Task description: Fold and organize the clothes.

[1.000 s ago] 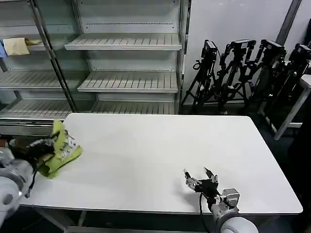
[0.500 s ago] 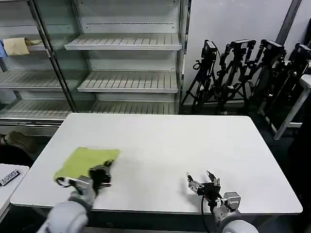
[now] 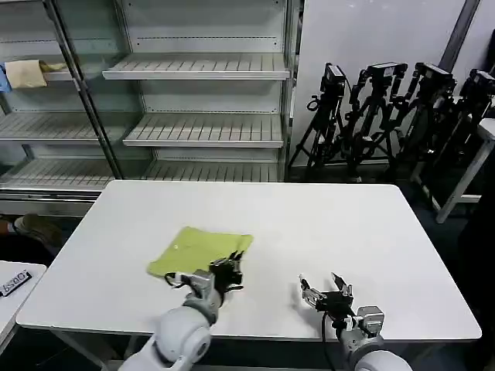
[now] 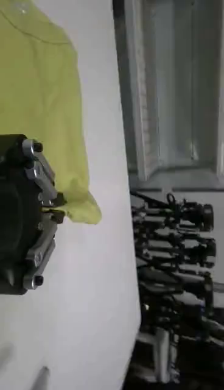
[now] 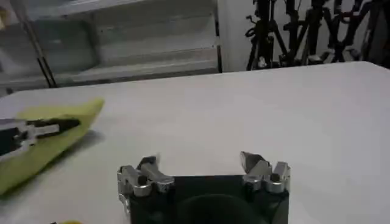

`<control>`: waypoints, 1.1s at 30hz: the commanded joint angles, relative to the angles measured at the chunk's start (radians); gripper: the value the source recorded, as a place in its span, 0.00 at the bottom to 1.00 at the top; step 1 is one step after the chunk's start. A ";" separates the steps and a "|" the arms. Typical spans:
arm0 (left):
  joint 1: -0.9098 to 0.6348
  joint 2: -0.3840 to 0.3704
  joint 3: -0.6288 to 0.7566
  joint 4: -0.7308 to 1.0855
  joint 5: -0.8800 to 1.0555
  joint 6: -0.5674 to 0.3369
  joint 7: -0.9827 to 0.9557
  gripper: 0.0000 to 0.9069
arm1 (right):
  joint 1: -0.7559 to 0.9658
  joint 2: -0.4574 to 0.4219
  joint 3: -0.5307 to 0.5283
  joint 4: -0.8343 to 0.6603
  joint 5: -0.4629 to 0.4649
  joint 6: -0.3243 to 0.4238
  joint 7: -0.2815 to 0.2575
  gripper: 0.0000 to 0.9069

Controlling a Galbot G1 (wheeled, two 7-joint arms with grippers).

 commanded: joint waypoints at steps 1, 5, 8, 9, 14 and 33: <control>-0.149 -0.169 0.131 0.122 -0.127 -0.034 -0.059 0.02 | -0.011 -0.004 0.018 0.015 -0.011 0.000 0.000 1.00; -0.182 -0.205 0.130 0.167 -0.126 -0.051 -0.060 1.00 | -0.017 -0.005 0.026 0.025 -0.025 0.001 0.001 1.00; -0.188 -0.217 0.118 0.151 -0.183 -0.103 -0.055 1.00 | -0.022 -0.008 0.035 0.035 -0.047 0.017 -0.001 1.00; -0.187 -0.218 0.111 0.147 -0.201 -0.111 -0.055 1.00 | -0.022 -0.009 0.037 0.037 -0.055 0.023 -0.002 1.00; -0.140 -0.211 0.046 0.074 -0.305 -0.163 -0.043 1.00 | -0.022 -0.014 0.046 0.061 -0.068 0.036 -0.001 1.00; 0.382 0.020 -0.478 -0.221 0.225 -0.347 0.076 1.00 | 0.014 0.024 -0.019 0.049 -0.263 0.192 -0.012 1.00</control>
